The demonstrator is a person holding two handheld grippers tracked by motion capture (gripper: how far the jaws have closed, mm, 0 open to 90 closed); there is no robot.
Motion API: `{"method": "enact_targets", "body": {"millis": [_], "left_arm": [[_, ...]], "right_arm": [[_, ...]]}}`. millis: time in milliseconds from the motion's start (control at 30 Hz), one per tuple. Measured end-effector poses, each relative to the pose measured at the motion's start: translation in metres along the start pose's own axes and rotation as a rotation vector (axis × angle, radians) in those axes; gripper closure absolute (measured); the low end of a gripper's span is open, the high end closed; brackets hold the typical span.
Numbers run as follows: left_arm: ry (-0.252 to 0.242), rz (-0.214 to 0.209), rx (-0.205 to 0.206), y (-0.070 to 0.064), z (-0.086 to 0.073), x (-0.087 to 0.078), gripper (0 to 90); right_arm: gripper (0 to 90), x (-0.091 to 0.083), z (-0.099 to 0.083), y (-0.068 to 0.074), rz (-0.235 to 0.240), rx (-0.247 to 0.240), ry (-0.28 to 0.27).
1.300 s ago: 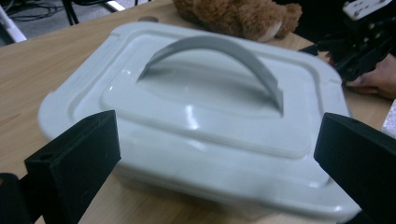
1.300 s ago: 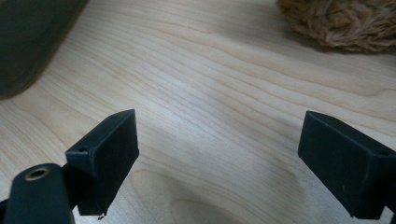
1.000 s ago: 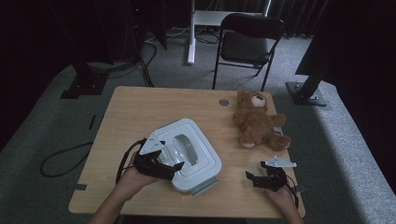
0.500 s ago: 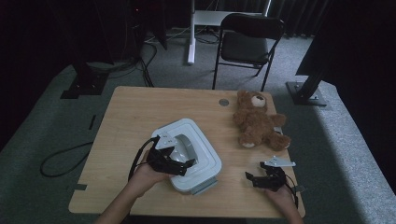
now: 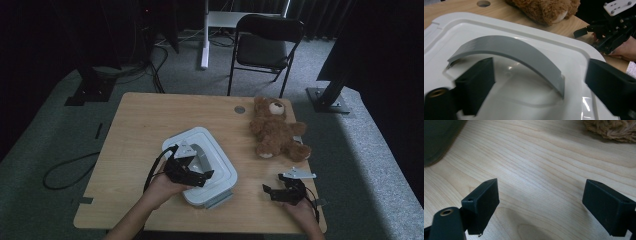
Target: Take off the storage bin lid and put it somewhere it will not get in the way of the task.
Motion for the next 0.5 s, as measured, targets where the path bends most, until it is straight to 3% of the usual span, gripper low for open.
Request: {"method": "enact_targets", "body": {"millis": [167, 267, 300, 500], "left_arm": [[0.010, 0.004, -0.010, 0.002, 0.000, 0.004, 14.3], [0.021, -0.001, 0.013, 0.002, -0.002, 0.006, 15.2], [0.016, -0.019, 0.004, 0.001, -0.001, 0.008, 15.3], [0.023, -0.023, -0.020, 0.003, -0.003, 0.012, 16.8]], "right_arm": [[13.2, 0.000, 0.000, 0.000, -0.003, -0.002, 0.004], [13.2, 0.000, 0.000, 0.000, -0.004, -0.005, 0.004], [13.1, 0.000, -0.001, 0.001, -0.004, -0.004, 0.005], [13.1, 0.001, -0.001, 0.001, -0.010, -0.014, 0.010]]}}
Point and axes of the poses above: each handheld gripper's, and its own axes: x roughly forward along the jaws, z roughly out of its top, y roughly to its left, the point moved 6 cm from there along x, roughly forward along the jaws, and after that the axes turned 11 degrees about -z, right-handed, at the moved point
